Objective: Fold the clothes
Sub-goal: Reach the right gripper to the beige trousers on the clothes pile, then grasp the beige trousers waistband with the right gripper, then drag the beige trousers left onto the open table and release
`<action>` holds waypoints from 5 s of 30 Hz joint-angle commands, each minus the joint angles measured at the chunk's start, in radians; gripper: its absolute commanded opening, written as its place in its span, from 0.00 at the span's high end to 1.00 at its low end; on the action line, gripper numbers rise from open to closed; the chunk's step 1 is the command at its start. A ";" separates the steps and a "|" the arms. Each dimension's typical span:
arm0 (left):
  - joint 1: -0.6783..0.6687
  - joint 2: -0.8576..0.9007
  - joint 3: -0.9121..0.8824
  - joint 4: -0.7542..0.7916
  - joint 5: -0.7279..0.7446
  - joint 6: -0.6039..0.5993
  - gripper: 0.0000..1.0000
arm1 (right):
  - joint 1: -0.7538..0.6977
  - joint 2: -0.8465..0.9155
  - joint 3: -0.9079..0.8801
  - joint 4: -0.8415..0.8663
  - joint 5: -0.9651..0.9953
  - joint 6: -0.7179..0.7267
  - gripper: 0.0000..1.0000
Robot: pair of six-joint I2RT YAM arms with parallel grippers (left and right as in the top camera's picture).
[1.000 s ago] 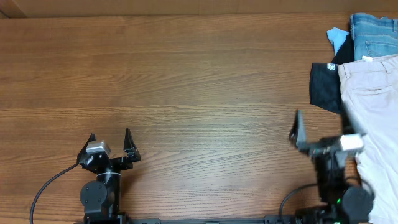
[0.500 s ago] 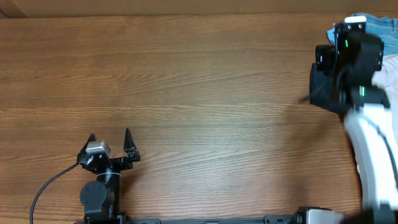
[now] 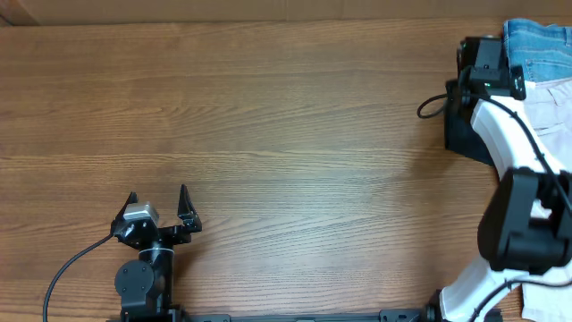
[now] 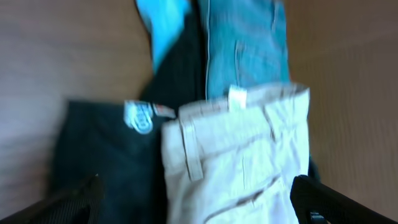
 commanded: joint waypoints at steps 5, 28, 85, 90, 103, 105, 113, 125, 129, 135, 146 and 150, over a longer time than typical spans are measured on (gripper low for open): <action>0.005 -0.010 -0.004 0.002 -0.005 0.023 0.00 | -0.034 0.092 0.026 -0.008 0.078 0.016 0.00; 0.005 -0.010 -0.004 0.002 -0.005 0.023 0.00 | -0.198 0.174 0.019 -0.019 0.074 0.134 0.14; 0.005 -0.010 -0.004 0.002 -0.005 0.023 0.00 | -0.013 -0.100 0.087 0.006 -0.005 0.421 0.96; 0.005 -0.010 -0.004 0.002 -0.005 0.023 0.00 | 0.094 -0.101 0.086 -0.002 -0.079 0.422 0.96; 0.005 -0.010 -0.004 0.002 -0.005 0.023 0.00 | 0.439 -0.080 0.086 0.071 -0.502 0.726 0.96; 0.005 -0.010 -0.004 0.002 -0.005 0.023 0.00 | 0.503 -0.068 0.086 0.096 -0.502 0.759 0.96; 0.005 -0.010 -0.004 0.002 -0.005 0.023 0.00 | 0.755 0.018 0.086 0.179 -0.547 0.899 0.96; 0.005 -0.010 -0.004 0.002 -0.005 0.023 0.00 | 0.971 0.068 0.086 0.264 -0.697 0.970 0.96; 0.005 -0.010 -0.004 0.002 -0.005 0.023 0.00 | 1.009 0.068 0.086 0.290 -0.719 1.005 0.88; 0.005 -0.010 -0.004 0.002 -0.005 0.023 0.00 | 1.015 0.061 0.098 0.287 -0.655 0.901 0.63; 0.005 -0.010 -0.004 0.002 -0.005 0.023 0.00 | 0.787 -0.079 0.266 -0.128 -0.289 0.858 0.38; 0.005 -0.010 -0.004 0.002 -0.005 0.023 0.00 | 0.617 -0.073 0.242 -0.268 -0.534 0.858 0.60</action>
